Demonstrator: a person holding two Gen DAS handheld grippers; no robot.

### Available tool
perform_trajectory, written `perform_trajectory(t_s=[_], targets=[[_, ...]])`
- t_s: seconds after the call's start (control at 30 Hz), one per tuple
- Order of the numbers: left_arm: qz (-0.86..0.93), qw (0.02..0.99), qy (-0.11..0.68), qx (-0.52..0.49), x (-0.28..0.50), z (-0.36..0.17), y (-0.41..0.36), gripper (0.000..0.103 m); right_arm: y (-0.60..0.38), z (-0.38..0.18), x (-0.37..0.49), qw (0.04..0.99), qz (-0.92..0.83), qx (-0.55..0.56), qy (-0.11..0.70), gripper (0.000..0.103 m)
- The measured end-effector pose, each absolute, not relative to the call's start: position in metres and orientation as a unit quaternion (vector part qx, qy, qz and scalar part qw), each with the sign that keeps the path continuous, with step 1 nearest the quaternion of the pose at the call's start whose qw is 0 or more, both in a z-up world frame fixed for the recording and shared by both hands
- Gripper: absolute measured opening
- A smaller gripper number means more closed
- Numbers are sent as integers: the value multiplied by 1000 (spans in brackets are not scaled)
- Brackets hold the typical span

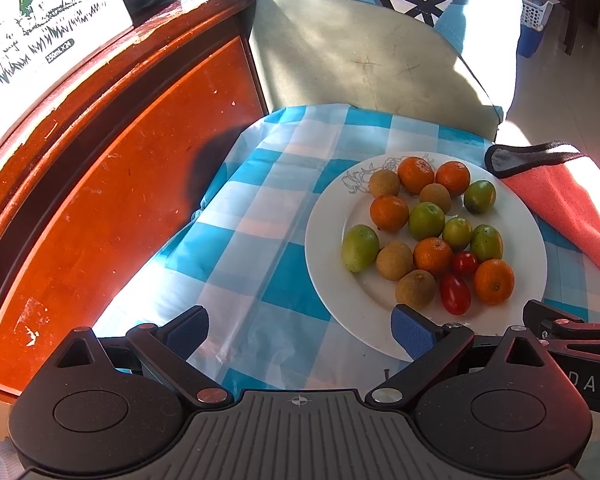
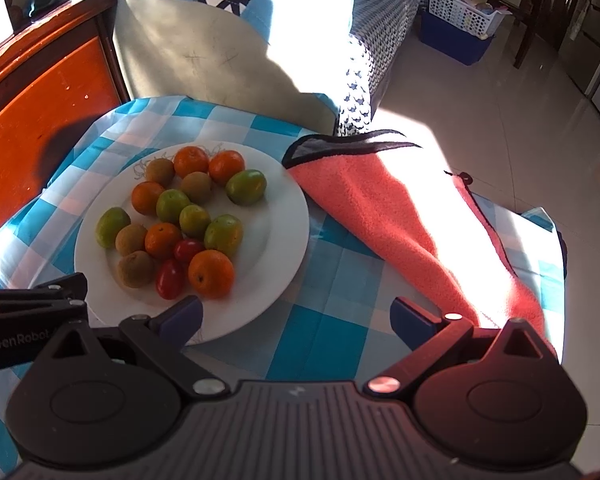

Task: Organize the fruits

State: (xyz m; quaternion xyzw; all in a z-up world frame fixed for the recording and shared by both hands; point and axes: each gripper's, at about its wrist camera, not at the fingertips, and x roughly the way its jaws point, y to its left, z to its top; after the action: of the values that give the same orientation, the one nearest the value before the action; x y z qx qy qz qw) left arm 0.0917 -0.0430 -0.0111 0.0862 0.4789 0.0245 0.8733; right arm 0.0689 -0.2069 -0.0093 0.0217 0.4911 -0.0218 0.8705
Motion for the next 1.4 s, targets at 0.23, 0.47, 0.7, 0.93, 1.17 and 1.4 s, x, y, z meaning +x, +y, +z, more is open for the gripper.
perform_trajectory(t_s=[0.23, 0.47, 0.7, 0.93, 1.17, 1.4], targets=[[25, 873, 479, 86, 93, -11, -44, 99, -208, -11, 71, 869, -24, 26, 493, 100], [25, 873, 479, 87, 94, -12, -44, 99, -208, -12, 72, 869, -26, 26, 493, 100], [25, 873, 479, 87, 94, -12, -44, 99, -208, -13, 73, 869, -28, 24, 493, 100], [27, 874, 477, 88, 94, -12, -44, 98, -208, -13, 72, 870, -26, 21, 492, 99], [31, 877, 472, 87, 85, -10, -41, 98, -205, -11, 66, 872, -21, 19, 489, 99], [24, 880, 466, 89, 64, -4, -39, 99, -202, -5, 44, 878, -18, 11, 478, 99]])
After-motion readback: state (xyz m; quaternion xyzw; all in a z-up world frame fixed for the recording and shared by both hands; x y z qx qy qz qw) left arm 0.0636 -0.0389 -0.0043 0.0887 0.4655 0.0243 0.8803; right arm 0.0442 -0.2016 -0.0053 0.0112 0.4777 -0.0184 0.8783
